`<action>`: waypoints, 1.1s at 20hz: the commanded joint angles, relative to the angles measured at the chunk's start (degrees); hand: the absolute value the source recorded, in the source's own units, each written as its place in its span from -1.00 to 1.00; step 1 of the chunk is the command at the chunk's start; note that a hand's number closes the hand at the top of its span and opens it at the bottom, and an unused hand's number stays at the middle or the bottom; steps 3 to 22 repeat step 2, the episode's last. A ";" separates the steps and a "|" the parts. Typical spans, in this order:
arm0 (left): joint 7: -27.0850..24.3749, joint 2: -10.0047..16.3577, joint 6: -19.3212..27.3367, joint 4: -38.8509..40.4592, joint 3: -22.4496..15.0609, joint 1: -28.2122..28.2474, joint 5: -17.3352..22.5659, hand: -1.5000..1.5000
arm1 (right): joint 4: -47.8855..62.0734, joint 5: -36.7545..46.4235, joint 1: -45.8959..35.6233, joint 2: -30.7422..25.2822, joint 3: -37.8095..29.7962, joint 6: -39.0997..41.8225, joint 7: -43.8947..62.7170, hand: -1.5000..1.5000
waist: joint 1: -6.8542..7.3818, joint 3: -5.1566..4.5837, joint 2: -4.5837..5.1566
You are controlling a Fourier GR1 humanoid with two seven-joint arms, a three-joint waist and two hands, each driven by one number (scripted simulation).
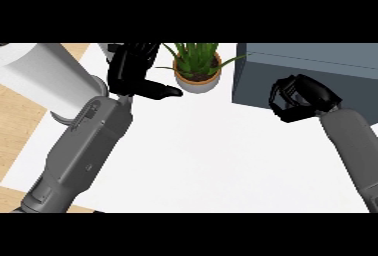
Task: Pick up the cup, place it into the drawer and close the drawer
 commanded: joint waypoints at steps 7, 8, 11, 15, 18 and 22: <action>0.84 0.56 -0.55 0.60 -0.26 2.14 0.15 -1.00 | 2.19 0.23 -9.96 -5.95 -5.73 -6.64 4.59 1.00 | 2.33 -0.88 1.43; 0.84 0.56 -0.55 0.60 -0.26 2.14 0.15 -1.00 | 2.19 0.23 -9.96 -5.95 -5.73 -6.64 4.59 1.00 | 2.33 -0.88 1.43; 0.84 0.56 -0.55 0.60 -0.26 2.14 0.15 -1.00 | 2.19 0.23 -9.96 -5.95 -5.73 -6.64 4.59 1.00 | 2.33 -0.88 1.43; 0.84 0.56 -0.55 0.60 -0.26 2.14 0.15 -1.00 | 2.19 0.23 -9.96 -5.95 -5.73 -6.64 4.59 1.00 | 2.33 -0.88 1.43; 0.84 0.56 -0.55 0.60 -0.26 2.14 0.15 -1.00 | 2.19 0.23 -9.96 -5.95 -5.73 -6.64 4.59 1.00 | 2.33 -0.88 1.43; 0.84 0.56 -0.55 0.60 -0.26 2.14 0.15 -1.00 | 2.19 0.23 -9.96 -5.95 -5.73 -6.64 4.59 1.00 | 2.33 -0.88 1.43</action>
